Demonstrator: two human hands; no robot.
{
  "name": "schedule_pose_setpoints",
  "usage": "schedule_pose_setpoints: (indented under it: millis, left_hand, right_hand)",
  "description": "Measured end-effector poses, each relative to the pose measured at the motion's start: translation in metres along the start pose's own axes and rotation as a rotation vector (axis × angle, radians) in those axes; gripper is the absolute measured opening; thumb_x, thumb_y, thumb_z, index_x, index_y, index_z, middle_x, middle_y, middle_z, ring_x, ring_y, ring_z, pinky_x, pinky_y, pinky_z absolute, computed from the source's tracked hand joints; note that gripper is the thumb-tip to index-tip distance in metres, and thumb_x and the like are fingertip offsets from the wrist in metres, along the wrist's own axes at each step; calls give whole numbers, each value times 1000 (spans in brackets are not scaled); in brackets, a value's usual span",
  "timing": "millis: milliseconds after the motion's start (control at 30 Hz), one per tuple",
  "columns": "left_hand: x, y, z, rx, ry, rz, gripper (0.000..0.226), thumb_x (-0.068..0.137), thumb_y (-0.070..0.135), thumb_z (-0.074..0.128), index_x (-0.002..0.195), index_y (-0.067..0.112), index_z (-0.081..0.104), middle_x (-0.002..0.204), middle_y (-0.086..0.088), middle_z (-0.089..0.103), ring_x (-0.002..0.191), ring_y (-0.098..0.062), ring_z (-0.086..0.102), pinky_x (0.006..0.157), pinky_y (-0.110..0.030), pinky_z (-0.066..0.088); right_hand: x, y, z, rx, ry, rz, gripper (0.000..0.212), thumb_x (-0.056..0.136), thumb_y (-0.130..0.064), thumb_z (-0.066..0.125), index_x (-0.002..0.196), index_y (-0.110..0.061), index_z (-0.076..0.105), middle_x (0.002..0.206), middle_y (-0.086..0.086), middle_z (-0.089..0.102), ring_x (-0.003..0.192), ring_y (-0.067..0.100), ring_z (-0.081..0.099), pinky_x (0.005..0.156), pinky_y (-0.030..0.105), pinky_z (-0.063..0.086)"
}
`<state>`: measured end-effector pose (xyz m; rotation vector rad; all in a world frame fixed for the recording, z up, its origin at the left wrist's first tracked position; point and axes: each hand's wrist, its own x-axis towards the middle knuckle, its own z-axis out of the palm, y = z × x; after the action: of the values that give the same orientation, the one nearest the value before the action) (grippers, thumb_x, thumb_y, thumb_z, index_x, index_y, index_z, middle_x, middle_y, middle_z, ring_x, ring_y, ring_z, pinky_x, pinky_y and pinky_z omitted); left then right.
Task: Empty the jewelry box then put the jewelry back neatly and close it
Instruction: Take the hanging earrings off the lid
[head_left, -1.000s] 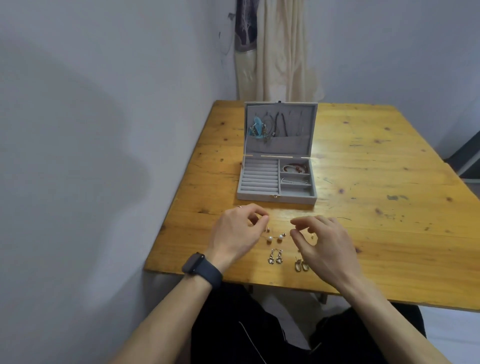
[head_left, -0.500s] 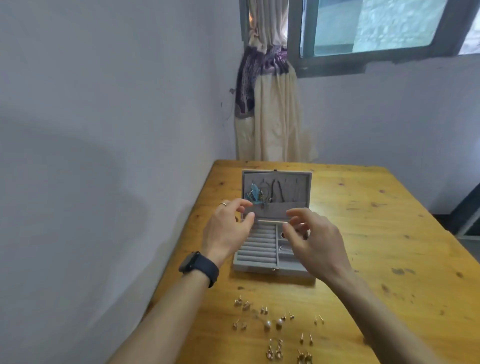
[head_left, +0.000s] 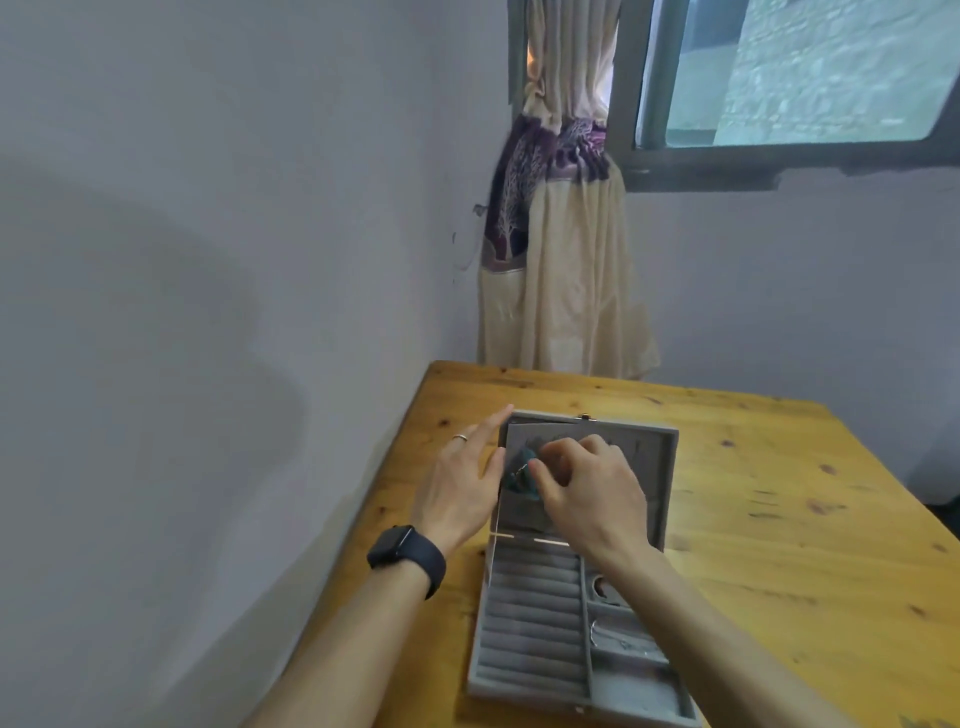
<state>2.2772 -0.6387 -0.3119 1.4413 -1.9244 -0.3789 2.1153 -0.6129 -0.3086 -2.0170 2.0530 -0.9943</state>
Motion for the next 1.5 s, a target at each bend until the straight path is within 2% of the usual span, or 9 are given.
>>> schedule_pose_setpoints:
  millis: [100, 267, 533, 733, 833, 933, 1200, 1400, 1500]
  left_hand:
    - [1, -8, 4, 2, 10, 17, 42, 102, 34, 48, 141, 49, 42, 136, 12, 59, 119, -12, 57, 93, -37, 53]
    - [2, -15, 6, -12, 24, 22, 44, 101, 32, 51, 141, 49, 42, 138, 14, 58, 118, -11, 57, 92, -35, 54]
    - [4, -15, 11, -21, -3, -13, 48, 100, 30, 54, 141, 50, 37, 137, 11, 58, 117, -12, 58, 88, -35, 57]
    - [4, -9, 11, -24, 12, -24, 42, 99, 28, 56, 135, 45, 43, 129, 9, 61, 110, -13, 60, 81, -34, 58]
    - [3, -8, 8, -16, 4, -18, 42, 99, 28, 56, 134, 46, 42, 129, 10, 61, 110, -12, 60, 80, -36, 59]
    - [2, -7, 7, -11, 7, -20, 43, 99, 26, 56, 134, 46, 42, 129, 10, 61, 109, -12, 60, 79, -36, 59]
    - [1, -5, 8, -12, 18, -23, 44, 97, 20, 58, 130, 44, 42, 124, 8, 61, 102, -14, 61, 74, -38, 60]
    - [1, -4, 8, 0, 16, -33, 44, 97, 21, 57, 131, 44, 41, 125, 6, 61, 102, -16, 62, 75, -39, 60]
    - [0, -5, 9, 4, 14, -36, 45, 97, 21, 56, 132, 45, 40, 125, 6, 61, 104, -16, 62, 75, -40, 60]
  right_hand:
    - [10, -8, 9, -108, 48, 5, 36, 89, -61, 56, 107, -32, 68, 104, -5, 64, 98, 21, 54, 80, 37, 46]
    - [15, -13, 18, -268, 79, 26, 40, 87, -65, 54, 99, -29, 67, 104, -3, 65, 98, 24, 55, 80, 40, 42]
    - [21, -14, 15, -331, 58, -53, 35, 91, -55, 50, 96, -27, 71, 105, -3, 67, 99, 26, 55, 82, 41, 41]
    - [18, -23, 14, -325, 85, -38, 33, 89, -49, 51, 94, -23, 70, 103, -1, 66, 93, 26, 59, 76, 39, 44]
    - [16, -26, 13, -346, 115, -81, 26, 88, -41, 55, 86, -19, 70, 95, 1, 68, 82, 27, 61, 67, 37, 46]
    - [14, -29, 11, -378, 156, -126, 19, 88, -30, 59, 78, -16, 68, 86, 1, 67, 70, 26, 62, 54, 29, 36]
    - [15, -21, 10, -268, 228, -147, 18, 92, -24, 63, 78, -13, 62, 85, 0, 59, 59, 28, 58, 49, 29, 36]
    - [16, -19, 9, -201, 126, -89, 24, 101, -36, 49, 99, -18, 64, 106, -1, 59, 80, 29, 63, 62, 33, 40]
    - [8, -13, 12, -141, 104, -63, 26, 101, -39, 49, 102, -20, 66, 108, -2, 60, 86, 28, 64, 64, 32, 39]
